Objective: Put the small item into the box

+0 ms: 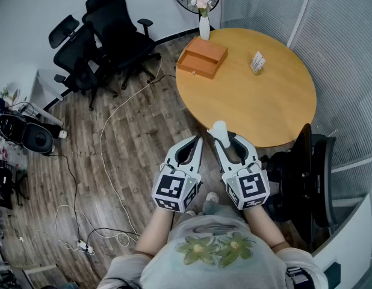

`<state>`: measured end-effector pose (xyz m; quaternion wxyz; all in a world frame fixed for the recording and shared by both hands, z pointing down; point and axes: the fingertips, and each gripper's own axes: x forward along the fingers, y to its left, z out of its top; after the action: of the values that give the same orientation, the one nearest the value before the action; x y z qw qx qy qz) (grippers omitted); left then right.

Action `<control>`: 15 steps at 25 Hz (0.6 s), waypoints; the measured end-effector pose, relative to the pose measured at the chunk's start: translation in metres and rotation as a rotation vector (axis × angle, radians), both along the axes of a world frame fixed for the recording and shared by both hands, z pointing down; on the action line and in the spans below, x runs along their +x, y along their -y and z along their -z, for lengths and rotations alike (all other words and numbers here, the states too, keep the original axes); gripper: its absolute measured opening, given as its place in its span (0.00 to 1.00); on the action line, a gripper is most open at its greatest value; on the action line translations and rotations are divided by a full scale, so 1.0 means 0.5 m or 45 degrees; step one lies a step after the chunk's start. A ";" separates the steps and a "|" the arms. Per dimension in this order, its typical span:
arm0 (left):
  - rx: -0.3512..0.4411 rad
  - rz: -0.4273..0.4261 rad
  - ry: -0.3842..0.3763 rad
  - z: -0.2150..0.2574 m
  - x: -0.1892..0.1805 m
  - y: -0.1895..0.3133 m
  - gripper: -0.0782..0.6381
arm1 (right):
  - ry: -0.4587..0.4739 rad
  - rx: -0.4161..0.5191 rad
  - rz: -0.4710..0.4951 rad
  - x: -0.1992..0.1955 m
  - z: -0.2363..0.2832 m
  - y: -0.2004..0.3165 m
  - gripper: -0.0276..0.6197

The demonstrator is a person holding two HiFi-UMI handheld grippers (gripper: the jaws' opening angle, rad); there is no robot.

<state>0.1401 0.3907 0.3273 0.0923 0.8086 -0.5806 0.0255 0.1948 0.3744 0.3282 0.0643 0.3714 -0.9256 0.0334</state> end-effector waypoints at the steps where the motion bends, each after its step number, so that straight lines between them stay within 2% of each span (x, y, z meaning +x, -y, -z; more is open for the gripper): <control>1: 0.001 0.004 0.001 0.002 -0.004 0.002 0.11 | 0.000 0.000 0.001 -0.002 0.002 0.002 0.25; 15: 0.016 0.090 -0.010 -0.012 -0.035 0.049 0.11 | 0.003 -0.005 0.041 -0.001 -0.010 0.047 0.26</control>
<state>0.1228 0.3663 0.3335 0.0904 0.7881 -0.6086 0.0156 0.1943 0.3510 0.3330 0.0644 0.3561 -0.9316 0.0348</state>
